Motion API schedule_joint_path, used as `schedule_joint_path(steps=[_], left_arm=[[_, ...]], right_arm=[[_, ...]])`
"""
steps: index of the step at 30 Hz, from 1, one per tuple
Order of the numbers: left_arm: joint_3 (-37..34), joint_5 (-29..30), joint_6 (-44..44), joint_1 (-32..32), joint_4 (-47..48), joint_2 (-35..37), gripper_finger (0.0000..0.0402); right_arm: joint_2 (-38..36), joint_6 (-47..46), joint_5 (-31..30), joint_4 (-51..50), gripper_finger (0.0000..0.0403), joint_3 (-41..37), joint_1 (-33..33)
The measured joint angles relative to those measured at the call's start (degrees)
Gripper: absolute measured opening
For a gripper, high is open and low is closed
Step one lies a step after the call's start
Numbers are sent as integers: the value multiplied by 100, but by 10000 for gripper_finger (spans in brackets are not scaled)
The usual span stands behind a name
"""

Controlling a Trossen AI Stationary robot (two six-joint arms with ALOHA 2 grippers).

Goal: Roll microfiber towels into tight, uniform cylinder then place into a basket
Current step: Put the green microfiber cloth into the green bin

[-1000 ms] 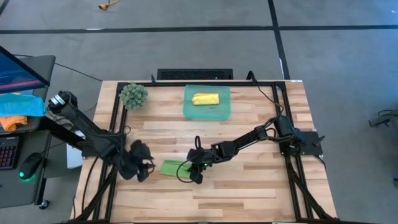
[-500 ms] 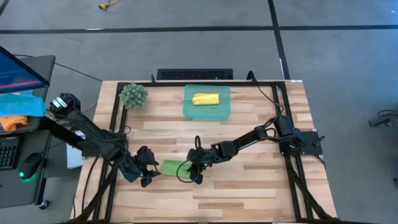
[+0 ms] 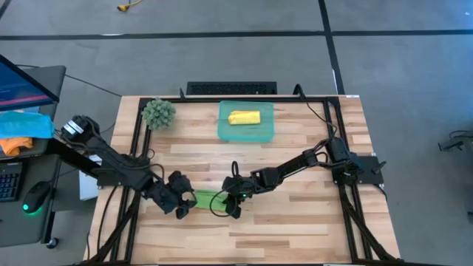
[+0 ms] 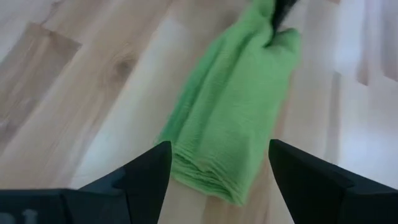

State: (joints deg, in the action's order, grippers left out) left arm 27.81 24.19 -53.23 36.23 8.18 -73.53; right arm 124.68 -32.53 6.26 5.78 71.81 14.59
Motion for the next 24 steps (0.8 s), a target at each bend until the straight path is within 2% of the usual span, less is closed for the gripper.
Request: schedule_joint_path(steps=[10,18,21,24], left_arm=[[0,-192,-290,-298,-66,-640,261],[15,-254,-38,-298,-931,-1300,260],[17,-254,-31,-298,-962,-1345,246],[15,-273,-30,-287,-975,-1356,208]], right_arm=[[0,2,33,0,31,0,0],[0,0,35,-2,27,0,0],[0,2,35,-2,30,0,0],[0,2,35,-15,26,0,0]])
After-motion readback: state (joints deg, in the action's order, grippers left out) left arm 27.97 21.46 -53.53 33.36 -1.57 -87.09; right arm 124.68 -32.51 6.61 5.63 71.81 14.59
